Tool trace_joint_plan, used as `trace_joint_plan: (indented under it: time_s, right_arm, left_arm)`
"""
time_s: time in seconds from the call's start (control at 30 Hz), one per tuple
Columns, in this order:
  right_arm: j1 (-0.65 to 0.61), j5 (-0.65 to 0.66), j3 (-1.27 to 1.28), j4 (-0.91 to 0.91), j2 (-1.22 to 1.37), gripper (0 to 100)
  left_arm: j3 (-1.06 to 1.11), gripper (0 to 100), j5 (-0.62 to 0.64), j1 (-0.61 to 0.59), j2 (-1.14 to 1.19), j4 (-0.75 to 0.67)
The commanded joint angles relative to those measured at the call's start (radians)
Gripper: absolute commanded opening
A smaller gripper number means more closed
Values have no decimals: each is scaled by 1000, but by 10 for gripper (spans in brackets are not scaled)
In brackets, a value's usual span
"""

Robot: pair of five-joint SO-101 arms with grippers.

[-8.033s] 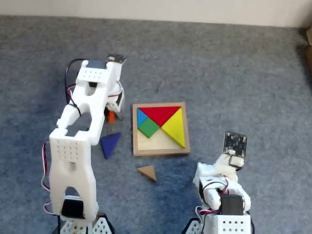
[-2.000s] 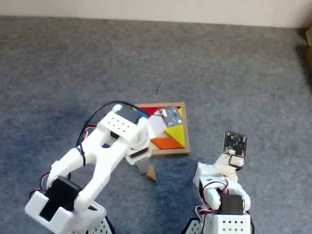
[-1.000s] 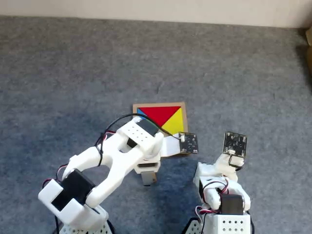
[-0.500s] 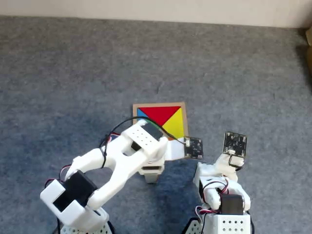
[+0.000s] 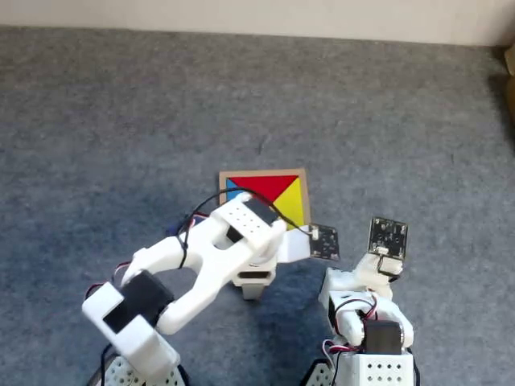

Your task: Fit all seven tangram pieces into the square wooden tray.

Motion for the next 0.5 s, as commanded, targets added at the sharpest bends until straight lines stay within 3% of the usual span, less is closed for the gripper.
trace_joint_plan:
  time_s: [0.0, 0.3, 0.47]
  right_arm:
    - [12, 6, 151, 2, -21, 15]
    - [12, 6, 151, 2, -21, 15]
    - [12, 6, 151, 2, -21, 15]
  left_arm:
    - [-59, 174, 8, 13, 27, 17]
    - [-50, 171, 9, 5, 28, 63]
    - [-51, 111, 9, 5, 28, 83]
